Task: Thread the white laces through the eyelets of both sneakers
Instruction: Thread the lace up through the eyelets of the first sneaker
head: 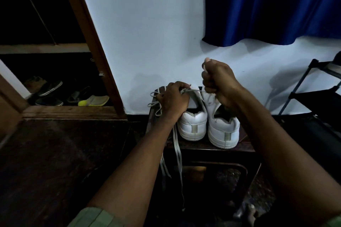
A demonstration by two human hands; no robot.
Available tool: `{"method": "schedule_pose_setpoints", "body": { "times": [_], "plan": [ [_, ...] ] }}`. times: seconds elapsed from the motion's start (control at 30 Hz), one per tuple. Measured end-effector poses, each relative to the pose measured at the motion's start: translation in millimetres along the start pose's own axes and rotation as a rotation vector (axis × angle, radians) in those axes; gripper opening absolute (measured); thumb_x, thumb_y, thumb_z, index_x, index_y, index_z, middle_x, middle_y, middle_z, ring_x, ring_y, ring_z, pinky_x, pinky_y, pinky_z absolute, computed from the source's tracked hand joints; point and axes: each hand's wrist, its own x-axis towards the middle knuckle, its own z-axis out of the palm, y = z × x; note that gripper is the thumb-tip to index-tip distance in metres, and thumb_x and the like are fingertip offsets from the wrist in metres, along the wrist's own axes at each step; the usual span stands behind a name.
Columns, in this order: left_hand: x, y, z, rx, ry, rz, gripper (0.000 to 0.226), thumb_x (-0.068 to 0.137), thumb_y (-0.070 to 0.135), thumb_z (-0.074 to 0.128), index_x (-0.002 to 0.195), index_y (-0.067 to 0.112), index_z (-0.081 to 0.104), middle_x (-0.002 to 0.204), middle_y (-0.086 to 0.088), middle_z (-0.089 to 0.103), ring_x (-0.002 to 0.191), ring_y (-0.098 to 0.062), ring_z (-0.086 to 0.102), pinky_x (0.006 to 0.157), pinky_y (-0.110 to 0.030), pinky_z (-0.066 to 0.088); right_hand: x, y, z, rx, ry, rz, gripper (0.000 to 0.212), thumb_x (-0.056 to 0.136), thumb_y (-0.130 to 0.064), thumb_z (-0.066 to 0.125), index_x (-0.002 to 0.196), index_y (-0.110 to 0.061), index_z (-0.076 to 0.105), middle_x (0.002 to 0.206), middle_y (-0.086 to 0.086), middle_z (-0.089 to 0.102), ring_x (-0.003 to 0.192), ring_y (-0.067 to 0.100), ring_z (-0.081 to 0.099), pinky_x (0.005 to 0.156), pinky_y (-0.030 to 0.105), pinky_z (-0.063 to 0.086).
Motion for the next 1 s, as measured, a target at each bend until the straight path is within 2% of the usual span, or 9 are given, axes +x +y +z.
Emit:
{"method": "schedule_pose_setpoints", "body": {
  "times": [0.07, 0.13, 0.2, 0.33, 0.47, 0.6, 0.73, 0.83, 1.0],
  "plan": [
    [-0.8, 1.7, -0.5, 0.042, -0.009, -0.009, 0.037, 0.070, 0.038, 0.042, 0.093, 0.040, 0.070, 0.111, 0.009, 0.071, 0.116, -0.016, 0.061, 0.107, -0.050, 0.036, 2.7, 5.8, -5.2, -0.486, 0.090, -0.158, 0.030, 0.098, -0.037, 0.066, 0.076, -0.018, 0.057, 0.055, -0.015, 0.049, 0.043, 0.002, 0.041, 0.046, 0.020, 0.034],
    [-2.0, 4.6, -1.5, 0.082, -0.012, -0.016, 0.039, 0.071, 0.038, 0.041, 0.097, 0.038, 0.071, 0.115, 0.010, 0.070, 0.117, -0.016, 0.061, 0.105, -0.049, 0.034, 5.6, 8.7, -8.1, -0.947, 0.066, -0.270, 0.025, 0.087, -0.043, 0.077, 0.085, -0.019, 0.072, 0.072, -0.012, 0.067, 0.063, 0.001, 0.061, 0.062, 0.023, 0.048],
    [-1.5, 4.6, -0.4, 0.083, -0.006, -0.022, 0.041, 0.071, 0.040, 0.041, 0.097, 0.037, 0.073, 0.114, 0.011, 0.071, 0.116, -0.015, 0.062, 0.104, -0.049, 0.034, 6.3, 13.5, -7.7, -1.240, 0.055, -0.246, 0.030, 0.082, -0.046, 0.078, 0.078, -0.017, 0.076, 0.075, 0.002, 0.072, 0.074, 0.020, 0.067, 0.069, 0.033, 0.054],
    [-1.2, 4.7, -1.0, 0.080, -0.007, -0.032, 0.043, 0.072, 0.039, 0.041, 0.101, 0.037, 0.073, 0.115, 0.011, 0.071, 0.117, -0.014, 0.061, 0.105, -0.050, 0.034, 8.9, 16.6, -8.2, -1.111, 0.035, -0.262, 0.037, 0.092, -0.036, 0.070, 0.067, -0.009, 0.067, 0.067, 0.010, 0.066, 0.072, 0.029, 0.064, 0.069, 0.041, 0.053],
    [-3.5, 7.0, -2.3, 0.056, -0.020, -0.028, 0.041, 0.074, 0.035, 0.042, 0.101, 0.038, 0.072, 0.115, 0.012, 0.070, 0.117, -0.014, 0.061, 0.106, -0.052, 0.034, 11.8, 18.7, -11.9, -0.996, 0.048, -0.310, 0.033, 0.103, -0.030, 0.057, 0.079, -0.010, 0.066, 0.092, 0.008, 0.065, 0.089, 0.024, 0.060, 0.082, 0.040, 0.049],
    [-2.8, 5.8, -1.5, 0.036, -0.013, -0.028, 0.037, 0.073, 0.034, 0.044, 0.098, 0.036, 0.072, 0.114, 0.009, 0.070, 0.115, -0.017, 0.062, 0.107, -0.053, 0.038, 11.8, 26.5, -17.0, -1.099, 0.114, -0.206, 0.015, 0.092, -0.037, 0.067, 0.094, -0.022, 0.062, 0.085, -0.002, 0.071, 0.087, 0.025, 0.066, 0.082, 0.043, 0.055],
    [-0.6, 2.1, -0.4, 0.061, 0.004, -0.007, 0.030, 0.077, 0.037, 0.050, 0.099, 0.034, 0.071, 0.112, 0.008, 0.070, 0.111, -0.019, 0.064, 0.105, -0.052, 0.042, 8.8, 24.7, -16.0, -1.102, 0.220, -0.198, 0.038, 0.086, -0.054, 0.069, 0.107, -0.023, 0.061, 0.084, 0.000, 0.070, 0.088, 0.024, 0.064, 0.081, 0.040, 0.054],
    [0.1, 3.7, -5.8, 0.161, 0.036, -0.008, 0.020, 0.088, 0.033, 0.064, 0.106, 0.031, 0.071, 0.115, 0.009, 0.071, 0.114, -0.019, 0.062, 0.099, -0.037, 0.030, 10.2, 26.2, -15.8, -1.177, 0.245, -0.212, 0.042, 0.084, -0.056, 0.069, 0.108, -0.021, 0.066, 0.095, 0.002, 0.072, 0.112, 0.030, 0.056, 0.092, 0.043, 0.049],
    [0.8, 6.5, -9.2, 0.193, 0.012, -0.033, 0.024, 0.088, 0.041, 0.070, 0.109, 0.030, 0.069, 0.109, 0.010, 0.075, 0.113, -0.020, 0.064, 0.097, -0.040, 0.030, 12.1, 25.2, -3.8, -1.113, 0.015, -0.133, 0.060, 0.079, -0.059, 0.065, 0.128, -0.025, 0.064, 0.123, -0.004, 0.069, 0.126, 0.024, 0.053, 0.104, 0.042, 0.034]
  ]
}}
